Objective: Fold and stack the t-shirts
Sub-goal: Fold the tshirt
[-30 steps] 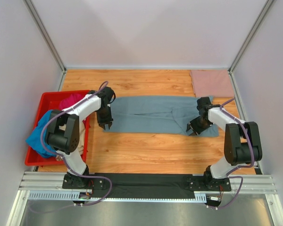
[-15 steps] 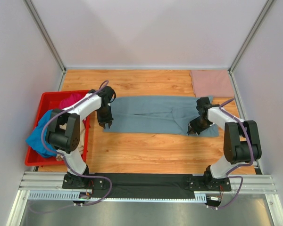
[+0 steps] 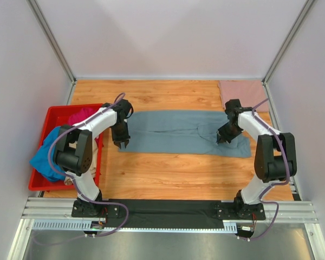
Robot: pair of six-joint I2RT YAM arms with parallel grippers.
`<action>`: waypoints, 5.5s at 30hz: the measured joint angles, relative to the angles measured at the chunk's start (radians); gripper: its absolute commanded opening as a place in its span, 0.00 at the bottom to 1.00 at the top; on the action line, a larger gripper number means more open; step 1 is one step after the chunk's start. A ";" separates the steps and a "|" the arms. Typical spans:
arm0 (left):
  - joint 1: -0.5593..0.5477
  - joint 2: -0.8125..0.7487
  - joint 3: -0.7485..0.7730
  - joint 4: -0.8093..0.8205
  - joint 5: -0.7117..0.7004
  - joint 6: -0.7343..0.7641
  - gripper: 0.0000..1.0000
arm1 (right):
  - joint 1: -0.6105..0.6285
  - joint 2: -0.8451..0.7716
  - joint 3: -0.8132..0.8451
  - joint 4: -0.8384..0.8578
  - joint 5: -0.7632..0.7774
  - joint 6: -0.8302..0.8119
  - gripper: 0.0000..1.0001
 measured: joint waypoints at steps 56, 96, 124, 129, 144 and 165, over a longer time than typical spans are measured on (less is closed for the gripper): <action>0.000 0.032 0.032 0.008 0.038 -0.002 0.33 | -0.040 0.164 0.335 -0.142 0.074 -0.267 0.67; -0.007 0.052 0.204 0.224 0.408 0.029 0.33 | -0.122 0.120 0.211 0.017 0.035 -0.039 0.45; -0.052 0.032 0.211 0.306 0.502 0.023 0.32 | -0.164 0.163 0.176 0.283 0.081 0.198 0.12; -0.052 0.031 0.210 0.284 0.492 0.034 0.32 | -0.174 0.195 0.200 0.312 0.089 0.190 0.13; -0.052 0.026 0.196 0.272 0.481 0.042 0.32 | -0.105 0.093 0.263 0.211 0.094 -0.169 0.00; -0.052 0.026 0.196 0.266 0.469 0.042 0.32 | -0.013 0.092 0.004 0.420 0.135 -0.333 0.00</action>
